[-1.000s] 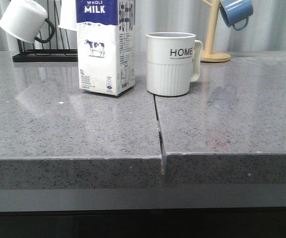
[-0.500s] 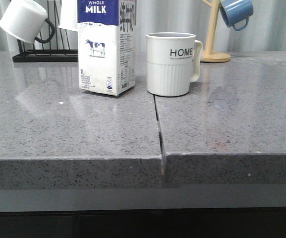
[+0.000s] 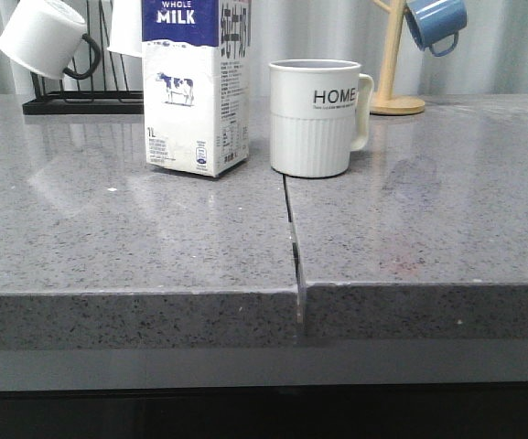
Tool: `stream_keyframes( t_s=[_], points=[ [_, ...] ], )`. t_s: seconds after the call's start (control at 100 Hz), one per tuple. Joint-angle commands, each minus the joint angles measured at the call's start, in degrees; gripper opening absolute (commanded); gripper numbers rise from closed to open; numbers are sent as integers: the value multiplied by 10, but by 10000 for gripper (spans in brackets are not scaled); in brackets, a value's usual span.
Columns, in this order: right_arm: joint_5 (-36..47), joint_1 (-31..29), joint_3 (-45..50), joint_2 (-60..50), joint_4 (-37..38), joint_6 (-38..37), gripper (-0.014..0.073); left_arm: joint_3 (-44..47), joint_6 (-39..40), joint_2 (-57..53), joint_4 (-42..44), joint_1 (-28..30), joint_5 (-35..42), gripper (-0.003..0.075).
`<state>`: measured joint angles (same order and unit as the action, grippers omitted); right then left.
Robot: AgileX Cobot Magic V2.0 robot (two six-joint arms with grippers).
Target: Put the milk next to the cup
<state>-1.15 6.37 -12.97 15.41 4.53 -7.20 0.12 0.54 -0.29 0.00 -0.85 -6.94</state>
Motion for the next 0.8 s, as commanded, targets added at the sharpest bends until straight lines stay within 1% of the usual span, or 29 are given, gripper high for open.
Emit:
stream_keyframes(
  t_s=[0.0,0.63,0.69,0.79],
  points=[
    [48,-3,-15,5,1,0,-67,24,5,-18,-4,1,46,-21],
    [55,-3,-9,3,3,2,-67,24,5,-18,-4,1,46,-21],
    [56,-10,2,2,1,2,-67,24,5,-18,-4,1,46,-21],
    [58,-42,38,-12,0,2,-67,24,5,-18,-4,1,46,-21]
  ],
)
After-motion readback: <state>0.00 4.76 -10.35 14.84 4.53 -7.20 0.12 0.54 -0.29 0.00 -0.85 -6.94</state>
